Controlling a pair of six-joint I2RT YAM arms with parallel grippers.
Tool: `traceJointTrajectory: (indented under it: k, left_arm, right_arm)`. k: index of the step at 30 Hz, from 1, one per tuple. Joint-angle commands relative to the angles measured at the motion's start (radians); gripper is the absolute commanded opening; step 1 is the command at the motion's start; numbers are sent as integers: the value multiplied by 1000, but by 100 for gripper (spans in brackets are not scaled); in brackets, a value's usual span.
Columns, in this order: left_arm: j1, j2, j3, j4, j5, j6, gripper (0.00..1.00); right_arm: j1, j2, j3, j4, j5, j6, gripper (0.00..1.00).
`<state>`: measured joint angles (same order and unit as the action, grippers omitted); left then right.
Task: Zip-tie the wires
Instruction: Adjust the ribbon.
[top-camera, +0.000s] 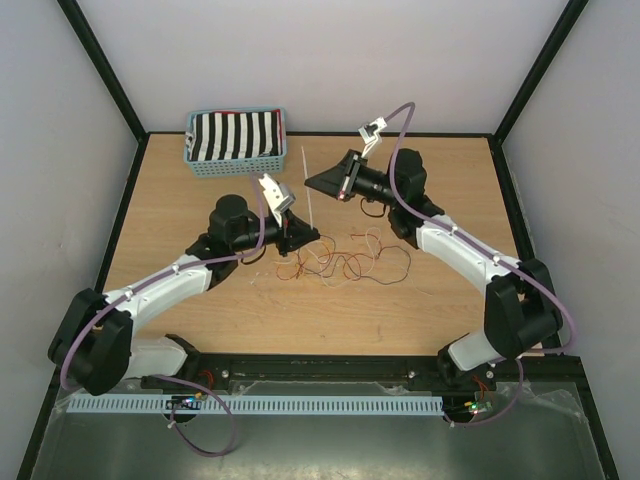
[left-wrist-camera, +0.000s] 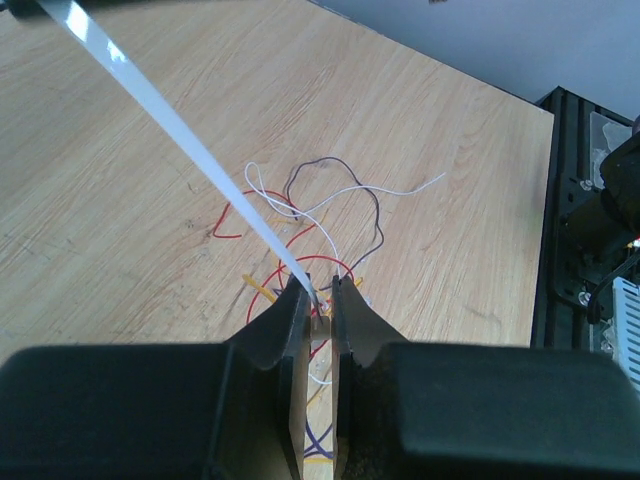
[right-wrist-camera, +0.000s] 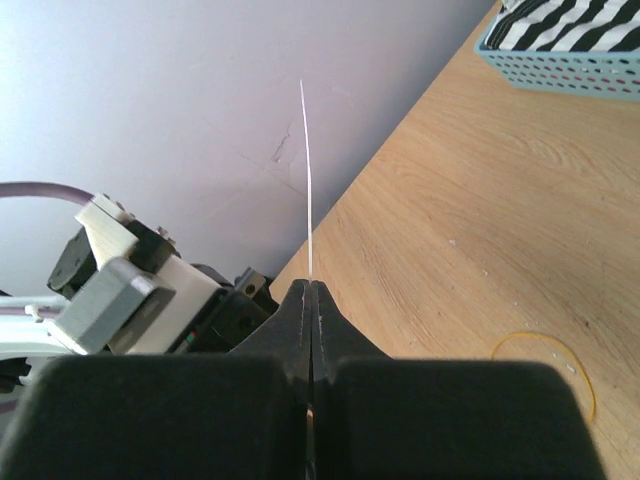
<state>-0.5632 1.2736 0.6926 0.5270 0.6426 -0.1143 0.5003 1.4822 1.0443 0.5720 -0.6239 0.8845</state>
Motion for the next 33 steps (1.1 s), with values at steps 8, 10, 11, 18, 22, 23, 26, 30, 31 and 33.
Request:
traceJointTrajectory:
  k: [8, 10, 11, 18, 22, 23, 26, 30, 31, 33]
  left_arm:
    - [-12, 16, -78, -1, 40, -43, 14]
    - [-12, 18, -82, 1, 40, -43, 14]
    - [-12, 21, -83, 3, 39, -42, 14]
    - [-11, 39, -93, 10, 40, -46, 17]
    - [-11, 37, -102, 15, 38, -51, 18]
    - [-12, 37, -105, 16, 38, -51, 18]
    - [-11, 38, -111, 21, 38, -54, 15]
    - [-10, 31, -112, 25, 31, -51, 20]
    - [-9, 26, -115, 24, 31, -50, 23]
    - [-1, 14, -119, 24, 26, -50, 28]
  right_arm:
    - [-24, 15, 115, 78, 48, 8, 0]
    - [-26, 17, 123, 74, 47, 6, 0]
    - [-26, 17, 127, 73, 47, 6, 0]
    - [-34, 16, 150, 57, 48, 1, 0]
    - [-36, 24, 161, 58, 53, 5, 0]
    - [-36, 27, 167, 58, 54, 6, 0]
    - [-38, 41, 187, 57, 45, 8, 0]
    - [-39, 41, 179, 55, 35, 13, 0]
    - [-39, 36, 171, 55, 35, 11, 0]
    - [-39, 29, 157, 45, 31, 2, 0]
